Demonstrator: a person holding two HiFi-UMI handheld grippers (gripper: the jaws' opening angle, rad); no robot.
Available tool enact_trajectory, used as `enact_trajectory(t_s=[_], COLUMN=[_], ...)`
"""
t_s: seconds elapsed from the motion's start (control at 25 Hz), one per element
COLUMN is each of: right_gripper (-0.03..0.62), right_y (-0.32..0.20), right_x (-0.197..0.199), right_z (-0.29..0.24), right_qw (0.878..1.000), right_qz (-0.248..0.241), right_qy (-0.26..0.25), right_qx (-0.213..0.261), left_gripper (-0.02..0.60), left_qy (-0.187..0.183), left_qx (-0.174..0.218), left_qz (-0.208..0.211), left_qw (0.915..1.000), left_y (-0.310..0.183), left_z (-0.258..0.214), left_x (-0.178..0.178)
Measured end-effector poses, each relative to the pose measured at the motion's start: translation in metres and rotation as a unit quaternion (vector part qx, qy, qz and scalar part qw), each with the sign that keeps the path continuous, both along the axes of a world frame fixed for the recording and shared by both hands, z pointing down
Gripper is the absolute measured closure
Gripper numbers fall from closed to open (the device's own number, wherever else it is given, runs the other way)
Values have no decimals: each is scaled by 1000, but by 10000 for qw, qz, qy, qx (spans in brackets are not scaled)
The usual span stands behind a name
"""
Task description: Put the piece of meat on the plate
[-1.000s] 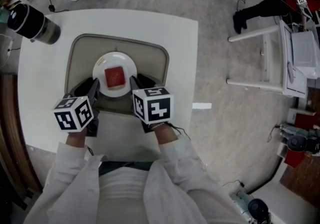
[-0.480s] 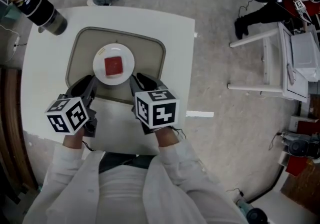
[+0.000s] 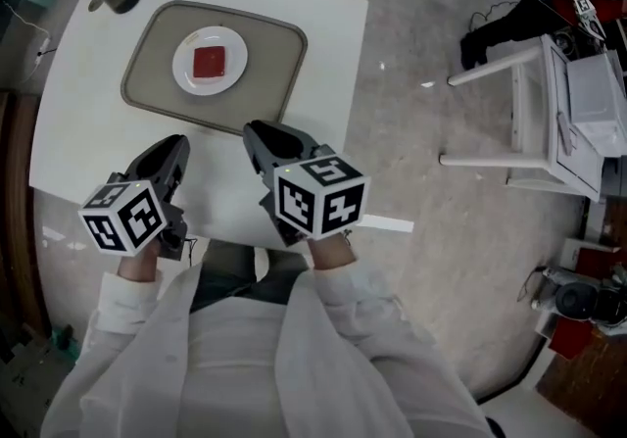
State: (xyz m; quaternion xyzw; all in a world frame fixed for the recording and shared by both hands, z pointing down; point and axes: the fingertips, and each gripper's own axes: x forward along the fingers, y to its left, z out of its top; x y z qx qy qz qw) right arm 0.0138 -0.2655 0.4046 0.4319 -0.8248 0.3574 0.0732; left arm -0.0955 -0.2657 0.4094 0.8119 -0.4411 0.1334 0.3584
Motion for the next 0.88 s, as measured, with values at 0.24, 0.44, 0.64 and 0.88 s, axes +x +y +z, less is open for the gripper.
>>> enact_trajectory(t_s=[0.24, 0.44, 0.64, 0.88], right_gripper=[569, 576, 577, 577], right_y=[67, 113, 147, 171], right_x=[14, 20, 22, 27], right_z=[7, -9, -25, -27], right_qw=[9997, 9976, 9936, 9927], right_qz=[-229, -600, -945, -1017], right_qy=[55, 7, -43, -64], right_qx=[66, 337, 617, 638], left_gripper=[548, 555, 557, 558], left_qy=[750, 961, 1244, 1054], left_qx=[226, 471, 491, 564], left_qz=[-216, -459, -713, -621], left_qw=[9967, 9932, 9885, 9909], left_y=[70, 118, 157, 189], left_z=[-8, -21, -24, -28], left_x=[21, 34, 37, 47])
